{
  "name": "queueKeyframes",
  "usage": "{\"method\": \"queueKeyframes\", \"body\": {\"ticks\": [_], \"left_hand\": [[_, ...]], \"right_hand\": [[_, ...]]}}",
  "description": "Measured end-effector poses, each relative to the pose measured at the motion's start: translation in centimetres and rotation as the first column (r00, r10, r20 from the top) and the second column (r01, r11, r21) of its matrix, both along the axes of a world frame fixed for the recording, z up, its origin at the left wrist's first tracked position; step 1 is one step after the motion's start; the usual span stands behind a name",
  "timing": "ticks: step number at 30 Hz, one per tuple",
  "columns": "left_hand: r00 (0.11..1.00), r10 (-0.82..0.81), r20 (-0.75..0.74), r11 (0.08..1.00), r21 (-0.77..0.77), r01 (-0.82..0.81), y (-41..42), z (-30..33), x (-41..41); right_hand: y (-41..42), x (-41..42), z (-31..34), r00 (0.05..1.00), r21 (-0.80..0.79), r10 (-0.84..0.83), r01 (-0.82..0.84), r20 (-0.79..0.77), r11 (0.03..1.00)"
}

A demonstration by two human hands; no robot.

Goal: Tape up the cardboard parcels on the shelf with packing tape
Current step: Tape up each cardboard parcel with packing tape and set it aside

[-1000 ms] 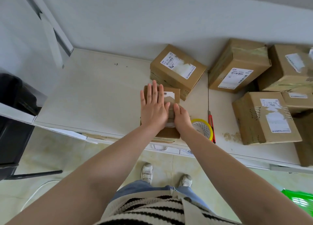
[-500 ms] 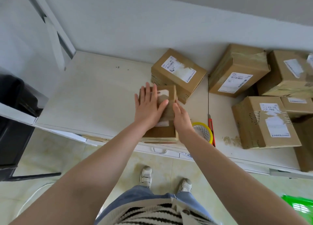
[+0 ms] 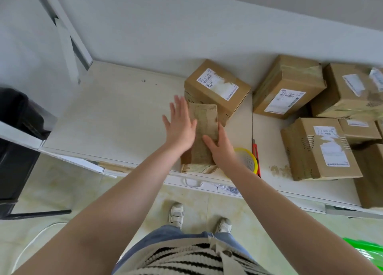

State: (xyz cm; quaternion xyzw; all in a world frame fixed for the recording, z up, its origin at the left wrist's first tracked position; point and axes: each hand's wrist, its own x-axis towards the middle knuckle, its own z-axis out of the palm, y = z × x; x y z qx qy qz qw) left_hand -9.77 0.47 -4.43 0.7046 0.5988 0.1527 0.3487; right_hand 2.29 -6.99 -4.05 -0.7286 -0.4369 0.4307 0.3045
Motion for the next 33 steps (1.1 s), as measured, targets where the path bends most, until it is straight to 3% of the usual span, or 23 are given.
{"method": "queueKeyframes", "body": {"ticks": [2, 4, 9, 16, 18, 19, 20, 22, 23, 25, 27, 28, 30, 33], "left_hand": [[0.945, -0.056, -0.321, 0.948, 0.280, 0.152, -0.5, 0.1, 1.9], [0.886, -0.094, -0.454, 0.919, 0.303, 0.252, -0.8, -0.6, 2.9], [0.849, -0.117, -0.515, 0.918, 0.270, 0.290, -0.5, -1.5, 2.7], [0.813, -0.125, -0.569, 0.928, 0.222, 0.298, -0.5, -1.4, 2.8], [0.839, -0.177, -0.515, 0.926, 0.201, 0.319, -0.2, -0.9, 2.5], [0.894, -0.219, -0.391, 0.931, 0.190, 0.312, 0.1, -0.5, 2.1], [0.957, -0.236, -0.169, 0.949, 0.170, 0.264, 0.2, 0.0, 1.6], [0.953, -0.038, 0.300, 0.997, 0.075, 0.016, 0.1, 1.0, 0.1], [0.918, 0.151, 0.367, 0.988, -0.030, -0.151, -0.1, 0.8, -0.7], [0.807, 0.528, 0.263, 0.828, -0.370, -0.421, -0.7, 0.1, -2.3], [0.710, 0.689, 0.145, 0.582, -0.695, -0.423, -1.5, -0.1, -3.9], [0.698, 0.701, 0.150, 0.524, -0.771, -0.361, -1.9, 0.3, -4.5], [0.729, 0.660, 0.183, 0.562, -0.764, -0.317, -2.0, 0.8, -5.3], [0.785, 0.588, 0.197, 0.732, -0.543, -0.412, -1.9, 0.9, -5.4]], "right_hand": [[-0.2, 0.0, -0.2, 0.996, -0.032, 0.003, -0.006, -0.091, 0.999], [-0.3, 0.1, 0.1, 0.982, -0.024, -0.009, 0.004, -0.189, 1.000], [-0.2, 0.9, -0.8, 0.927, -0.067, -0.035, 0.011, -0.373, 0.998], [-0.3, 1.1, -0.7, 0.932, -0.084, -0.046, 0.017, -0.359, 0.996], [-0.5, 0.9, -0.6, 0.931, -0.053, -0.046, 0.028, -0.362, 0.998], [-0.6, 0.9, -0.6, 0.931, -0.028, -0.044, 0.037, -0.363, 0.999], [-0.7, 0.9, -0.6, 0.926, -0.005, -0.053, 0.055, -0.373, 0.998], [-0.8, 0.9, -0.8, 0.903, 0.011, -0.092, 0.106, -0.419, 0.994], [-0.8, 0.8, -0.9, 0.886, 0.002, -0.116, 0.131, -0.448, 0.991], [-0.8, 0.5, -0.6, 0.819, -0.029, -0.184, 0.201, -0.544, 0.979], [-0.7, 0.1, -0.2, 0.682, -0.061, -0.228, 0.260, -0.694, 0.964], [-0.7, 0.1, 0.0, 0.614, -0.083, -0.237, 0.269, -0.753, 0.960], [-0.8, 0.3, -0.1, 0.550, -0.124, -0.239, 0.239, -0.800, 0.963], [-0.5, 0.6, -1.0, 0.661, -0.148, -0.257, 0.217, -0.705, 0.965]]}}
